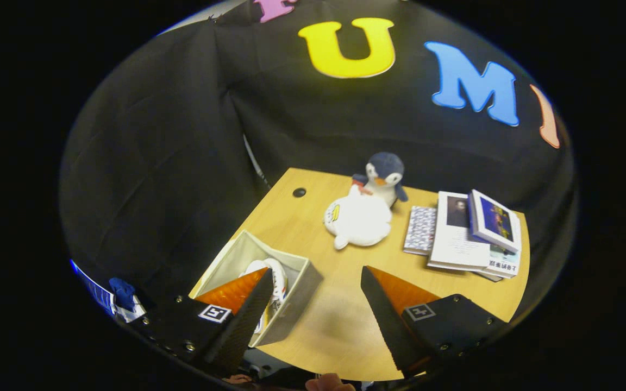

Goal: Open the storage box then place both shoes into the box .Put the left shoe in first, then the right shoe, with the right side of both shoes facing outward in a uniform manner.

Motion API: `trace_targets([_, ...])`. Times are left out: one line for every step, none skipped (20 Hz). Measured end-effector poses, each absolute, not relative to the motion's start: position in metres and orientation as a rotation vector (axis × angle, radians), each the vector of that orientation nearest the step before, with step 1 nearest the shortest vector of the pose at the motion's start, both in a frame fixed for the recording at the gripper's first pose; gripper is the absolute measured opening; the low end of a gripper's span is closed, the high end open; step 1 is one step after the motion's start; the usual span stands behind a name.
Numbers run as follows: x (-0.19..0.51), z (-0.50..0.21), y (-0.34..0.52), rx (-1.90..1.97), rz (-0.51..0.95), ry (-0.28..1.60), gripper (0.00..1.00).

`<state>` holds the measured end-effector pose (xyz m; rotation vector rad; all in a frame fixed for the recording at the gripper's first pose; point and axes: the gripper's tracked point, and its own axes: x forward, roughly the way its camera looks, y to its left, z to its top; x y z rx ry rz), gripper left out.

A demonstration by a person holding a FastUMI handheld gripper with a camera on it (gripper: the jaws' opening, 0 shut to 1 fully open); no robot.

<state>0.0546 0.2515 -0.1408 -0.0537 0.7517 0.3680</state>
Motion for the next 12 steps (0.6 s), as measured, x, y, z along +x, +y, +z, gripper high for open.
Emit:
trace_targets([0.054,-0.128,0.237,-0.038,0.340,0.707,1.00])
trace_targets([0.054,-0.116,0.223,-0.023,0.312,0.664,1.00])
trace_targets([0.053,-0.104,0.208,-0.008,0.282,0.622,1.00])
trace_targets([0.055,-0.091,0.193,0.000,0.250,0.578,1.00])
trace_targets([0.055,-0.079,0.177,0.003,0.216,0.533,1.00])
trace_targets([0.056,-0.067,0.162,0.008,0.184,0.488,1.00])
trace_targets([0.056,-0.057,0.150,0.017,0.160,0.443,1.00])
trace_targets([0.055,-0.047,0.139,0.028,0.139,0.401,1.00])
trace_targets([0.053,-0.036,0.131,0.040,0.118,0.362,1.00])
trace_targets([0.052,-0.027,0.122,0.042,0.099,0.327,1.00])
trace_targets([0.051,-0.019,0.110,0.040,0.072,0.296,1.00])
trace_targets([0.050,-0.010,0.101,0.036,0.050,0.264,1.00])
